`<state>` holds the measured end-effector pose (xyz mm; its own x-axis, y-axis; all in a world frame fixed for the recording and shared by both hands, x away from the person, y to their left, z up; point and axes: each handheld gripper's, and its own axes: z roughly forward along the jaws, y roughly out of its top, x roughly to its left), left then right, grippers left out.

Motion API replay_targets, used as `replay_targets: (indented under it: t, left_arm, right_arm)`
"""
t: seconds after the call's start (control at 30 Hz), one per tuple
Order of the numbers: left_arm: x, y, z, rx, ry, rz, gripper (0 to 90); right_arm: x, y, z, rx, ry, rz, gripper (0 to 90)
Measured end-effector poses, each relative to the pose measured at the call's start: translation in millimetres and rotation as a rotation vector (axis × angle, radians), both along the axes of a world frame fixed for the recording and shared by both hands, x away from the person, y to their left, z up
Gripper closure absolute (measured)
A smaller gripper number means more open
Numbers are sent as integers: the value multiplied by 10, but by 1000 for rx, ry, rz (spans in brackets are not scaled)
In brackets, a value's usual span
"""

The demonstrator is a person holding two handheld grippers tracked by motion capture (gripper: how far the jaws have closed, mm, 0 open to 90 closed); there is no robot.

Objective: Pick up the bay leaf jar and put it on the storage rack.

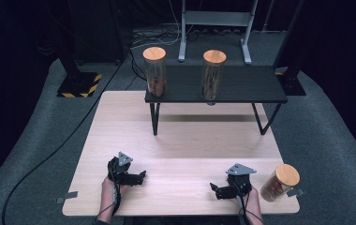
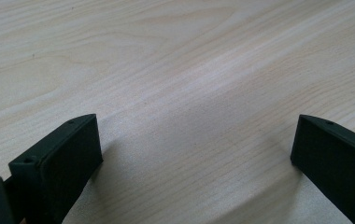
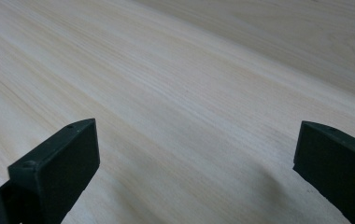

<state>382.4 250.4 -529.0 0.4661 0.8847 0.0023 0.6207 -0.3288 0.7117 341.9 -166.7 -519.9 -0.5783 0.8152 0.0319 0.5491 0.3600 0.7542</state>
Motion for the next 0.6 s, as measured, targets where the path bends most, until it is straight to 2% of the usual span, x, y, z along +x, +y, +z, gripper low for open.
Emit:
replay_targets:
  t: [0.13,0.6]
  left_arm:
    - [0,0,0,0,0,0,10]
    - [-2,-2,-1,-3,0,2,10]
  right_arm:
    - [-12,-6,-42,-30,2,-9,0]
    - [-15,-2,-56,-29,-7,-17,0]
